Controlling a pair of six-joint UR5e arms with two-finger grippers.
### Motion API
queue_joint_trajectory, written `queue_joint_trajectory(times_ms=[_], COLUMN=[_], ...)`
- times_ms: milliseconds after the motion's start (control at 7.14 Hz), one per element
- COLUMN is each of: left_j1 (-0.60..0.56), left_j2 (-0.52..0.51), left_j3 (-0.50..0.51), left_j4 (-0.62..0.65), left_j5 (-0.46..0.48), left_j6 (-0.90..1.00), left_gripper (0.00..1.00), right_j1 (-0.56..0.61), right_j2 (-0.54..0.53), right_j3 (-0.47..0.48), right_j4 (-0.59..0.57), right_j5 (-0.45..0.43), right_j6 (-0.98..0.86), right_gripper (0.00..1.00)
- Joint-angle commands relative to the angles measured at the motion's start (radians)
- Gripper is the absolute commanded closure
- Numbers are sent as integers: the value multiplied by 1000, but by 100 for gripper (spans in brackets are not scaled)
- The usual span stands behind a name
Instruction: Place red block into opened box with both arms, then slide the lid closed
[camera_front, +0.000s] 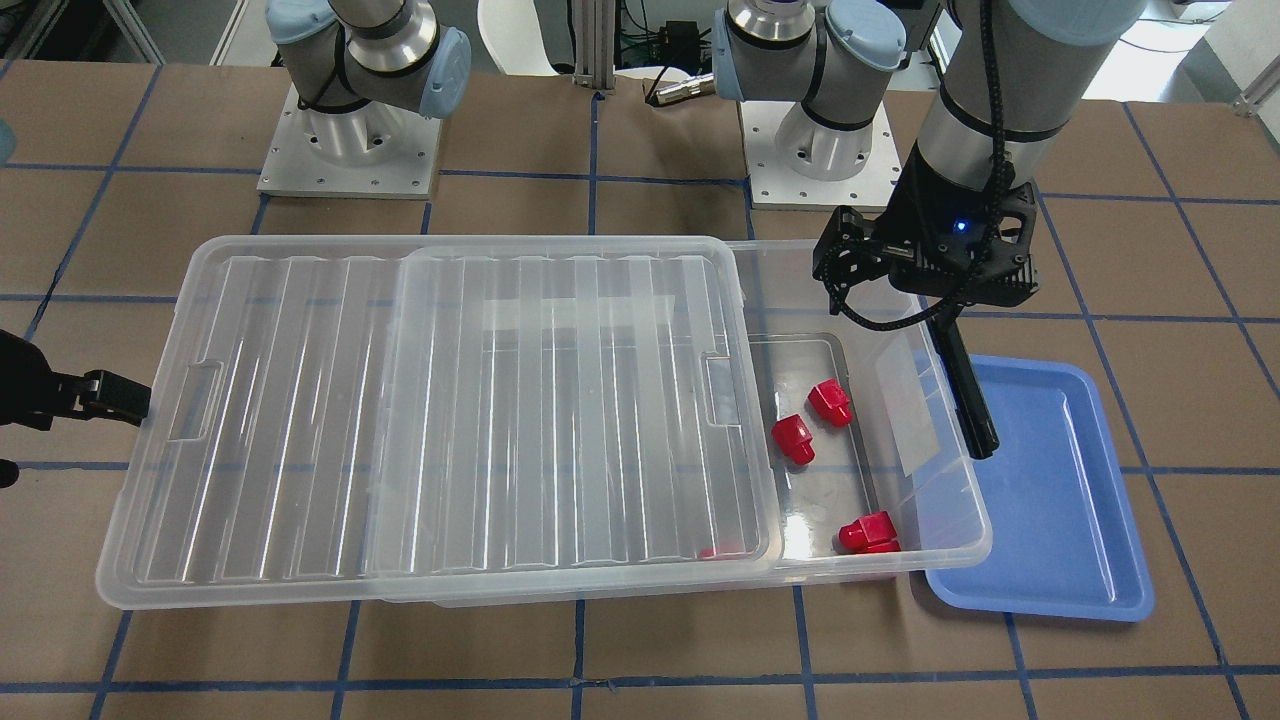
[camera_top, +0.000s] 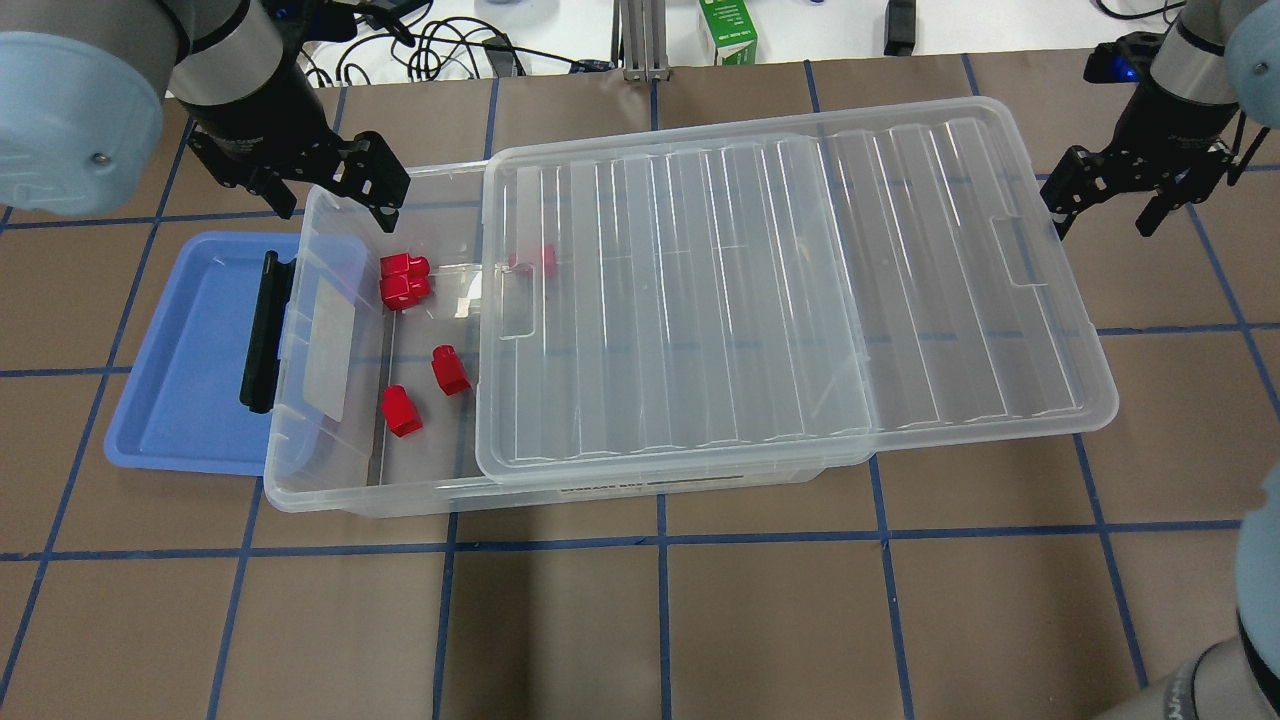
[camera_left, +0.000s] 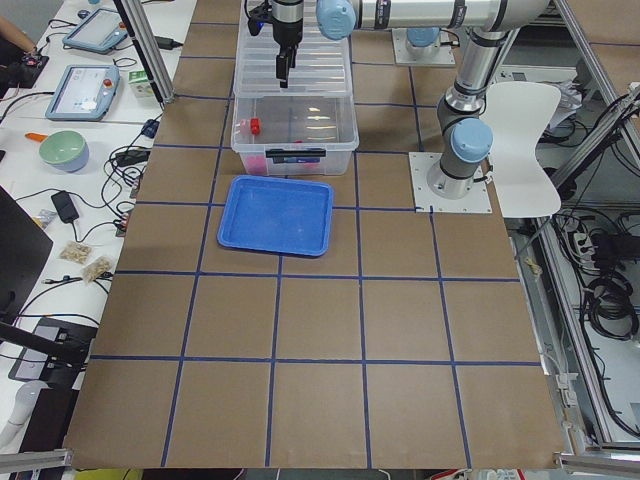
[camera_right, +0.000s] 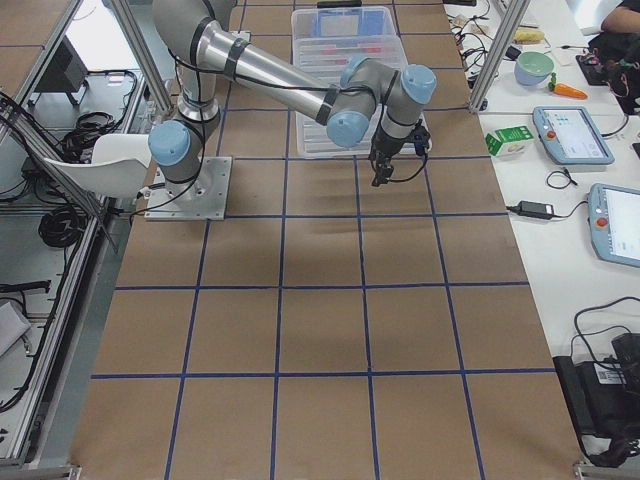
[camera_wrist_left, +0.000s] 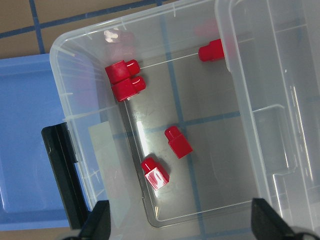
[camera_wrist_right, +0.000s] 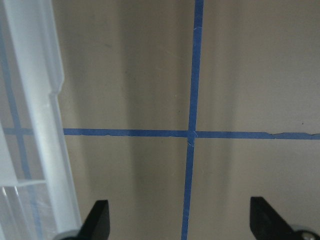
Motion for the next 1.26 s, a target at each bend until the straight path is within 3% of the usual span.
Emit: queue_joint_trajectory(times_ms=[0, 1120], left_j1=[0, 2], left_j2=[2, 4], left_j3=[0, 0], left_j4=[-1, 2], left_j5=[0, 0], left_j6=[0, 0], left_gripper=[0, 0], right_j1=[7, 84], right_j2=[-3, 0], right_j3=[0, 0], right_j4=[1, -1], right_j5=[4, 50], right_j6=[2, 103], right_gripper=[0, 0])
